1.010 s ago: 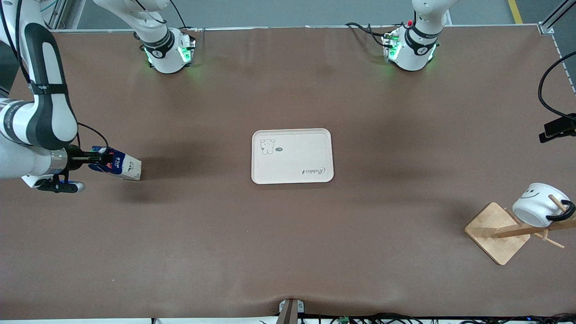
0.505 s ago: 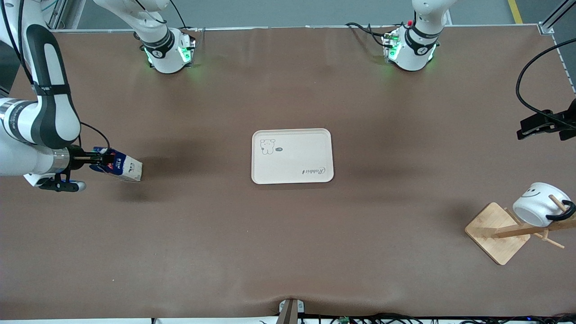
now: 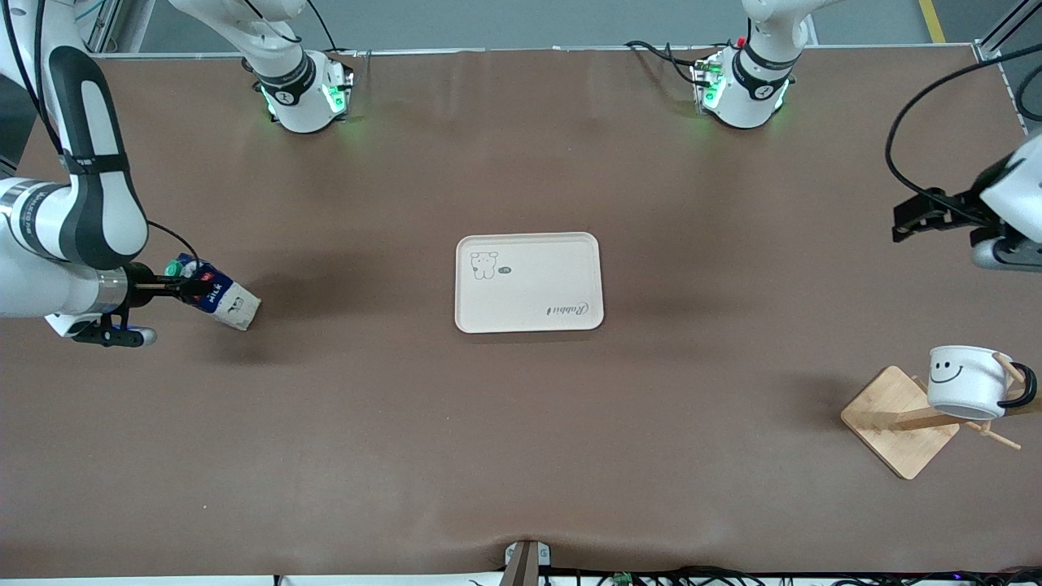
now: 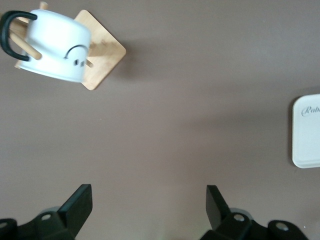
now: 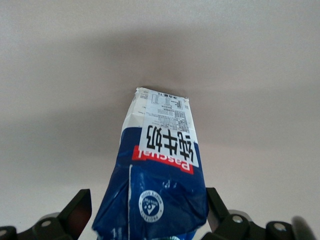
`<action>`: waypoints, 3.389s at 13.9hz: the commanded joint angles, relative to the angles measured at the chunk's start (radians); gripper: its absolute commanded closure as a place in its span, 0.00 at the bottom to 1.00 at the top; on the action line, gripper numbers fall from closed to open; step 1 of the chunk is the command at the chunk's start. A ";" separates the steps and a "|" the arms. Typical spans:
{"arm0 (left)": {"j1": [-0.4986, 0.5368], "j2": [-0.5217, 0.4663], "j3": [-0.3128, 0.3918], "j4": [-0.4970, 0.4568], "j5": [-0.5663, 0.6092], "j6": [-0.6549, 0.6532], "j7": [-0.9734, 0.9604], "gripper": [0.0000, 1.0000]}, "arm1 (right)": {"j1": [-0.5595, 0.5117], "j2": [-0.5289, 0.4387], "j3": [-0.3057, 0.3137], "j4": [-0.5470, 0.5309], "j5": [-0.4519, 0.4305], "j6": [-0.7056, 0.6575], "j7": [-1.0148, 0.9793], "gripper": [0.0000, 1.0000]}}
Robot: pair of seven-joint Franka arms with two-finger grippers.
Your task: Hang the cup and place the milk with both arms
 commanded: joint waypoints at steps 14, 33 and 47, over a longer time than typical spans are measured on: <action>-0.222 -0.184 0.281 -0.154 -0.081 -0.042 -0.082 0.00 | -0.003 -0.012 0.025 0.317 -0.013 -0.101 -0.004 0.00; -0.221 -0.151 0.212 -0.088 0.005 -0.054 -0.162 0.00 | 0.047 -0.197 0.027 0.518 -0.021 -0.354 0.025 0.00; -0.218 -0.167 0.220 -0.088 -0.044 -0.056 -0.152 0.00 | 0.098 -0.374 0.027 0.332 -0.041 -0.330 0.177 0.00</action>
